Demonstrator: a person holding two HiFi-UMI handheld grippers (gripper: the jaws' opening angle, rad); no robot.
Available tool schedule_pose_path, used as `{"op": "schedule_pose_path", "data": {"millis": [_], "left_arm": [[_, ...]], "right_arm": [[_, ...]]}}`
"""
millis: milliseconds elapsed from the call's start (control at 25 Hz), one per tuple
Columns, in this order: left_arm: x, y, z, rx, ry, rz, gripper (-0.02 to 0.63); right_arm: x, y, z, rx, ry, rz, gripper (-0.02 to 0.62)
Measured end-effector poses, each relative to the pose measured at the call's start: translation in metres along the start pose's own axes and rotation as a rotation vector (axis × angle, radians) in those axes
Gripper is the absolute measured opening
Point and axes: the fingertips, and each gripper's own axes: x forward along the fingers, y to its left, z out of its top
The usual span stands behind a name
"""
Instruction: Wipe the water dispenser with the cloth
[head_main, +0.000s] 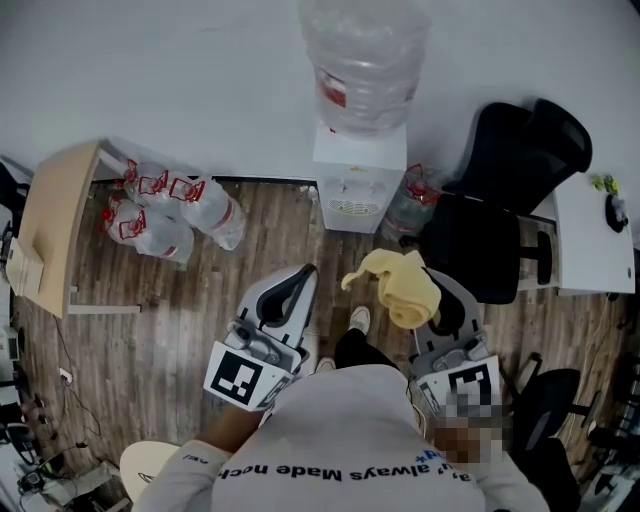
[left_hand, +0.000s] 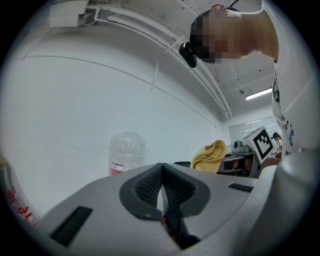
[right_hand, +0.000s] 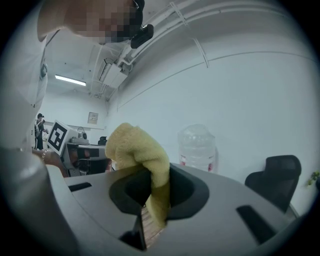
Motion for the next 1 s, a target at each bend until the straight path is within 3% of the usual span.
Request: {"op": "schedule_pose_path", "data": {"millis": [640, 1000], "left_arm": [[0.096, 0.010, -0.005, 0.004, 0.011, 0.014, 0.020], [0.125, 0.009, -0.011, -0.001, 0.014, 0.039, 0.020]], "right_arm": [[0.039, -0.089, 0.003, 0.004, 0.001, 0.020, 0.064], [0.050, -0.119, -0.001, -0.003, 0.008, 0.045, 0.064]]}}
